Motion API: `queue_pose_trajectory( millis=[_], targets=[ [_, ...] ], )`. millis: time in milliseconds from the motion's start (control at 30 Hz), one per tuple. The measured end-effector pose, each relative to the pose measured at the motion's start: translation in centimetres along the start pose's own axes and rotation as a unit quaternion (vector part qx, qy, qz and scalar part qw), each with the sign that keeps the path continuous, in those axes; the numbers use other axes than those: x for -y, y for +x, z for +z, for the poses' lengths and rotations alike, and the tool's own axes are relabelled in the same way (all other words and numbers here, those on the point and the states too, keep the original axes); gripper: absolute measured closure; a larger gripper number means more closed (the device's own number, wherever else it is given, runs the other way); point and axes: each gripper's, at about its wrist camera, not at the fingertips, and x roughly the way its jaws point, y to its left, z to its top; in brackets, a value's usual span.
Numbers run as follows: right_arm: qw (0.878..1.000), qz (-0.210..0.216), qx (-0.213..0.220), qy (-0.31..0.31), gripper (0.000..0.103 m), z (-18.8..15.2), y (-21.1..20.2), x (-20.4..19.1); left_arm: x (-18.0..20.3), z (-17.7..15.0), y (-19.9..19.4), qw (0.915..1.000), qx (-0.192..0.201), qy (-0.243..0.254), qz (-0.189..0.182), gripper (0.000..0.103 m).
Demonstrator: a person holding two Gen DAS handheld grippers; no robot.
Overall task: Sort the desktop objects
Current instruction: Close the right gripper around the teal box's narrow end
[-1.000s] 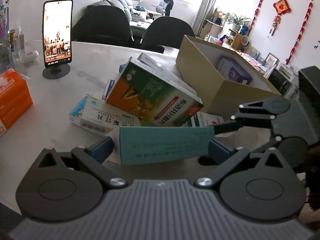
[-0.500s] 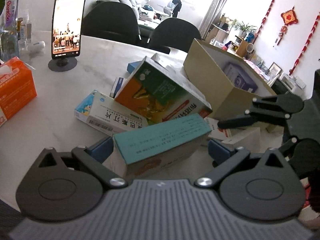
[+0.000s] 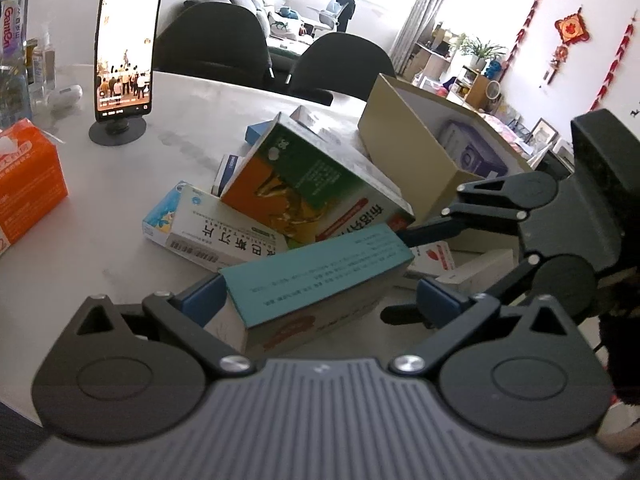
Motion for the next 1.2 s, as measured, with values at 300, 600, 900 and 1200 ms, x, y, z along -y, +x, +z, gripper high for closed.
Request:
queue_pose_trajectory(
  millis=[300, 600, 900, 1200],
  targets=[
    [1.000, 0.026, -0.009, -0.007, 0.035, -0.6, -1.1, -1.6, -0.7, 0.4, 0.2, 0.9999, 0.007, -0.010, 0.001, 0.000],
    [0.998, 0.033, -0.015, -0.044, 0.034, -1.2, -2.4, -3.2, -2.0, 1.0, 0.2, 0.9996, 0.006, -0.018, 0.019, 0.000],
    [0.998, 0.035, -0.005, -0.050, 0.028, 1.2, -2.4, -1.9, -1.9, 1.3, -0.9, 0.9988, 0.021, -0.016, 0.040, 0.000],
    [0.994, 0.029, -0.008, -0.107, 0.011, 4.0, -0.2, -2.8, -2.5, 1.6, -2.3, 0.9961, 0.042, -0.025, 0.073, 0.000]
  ],
)
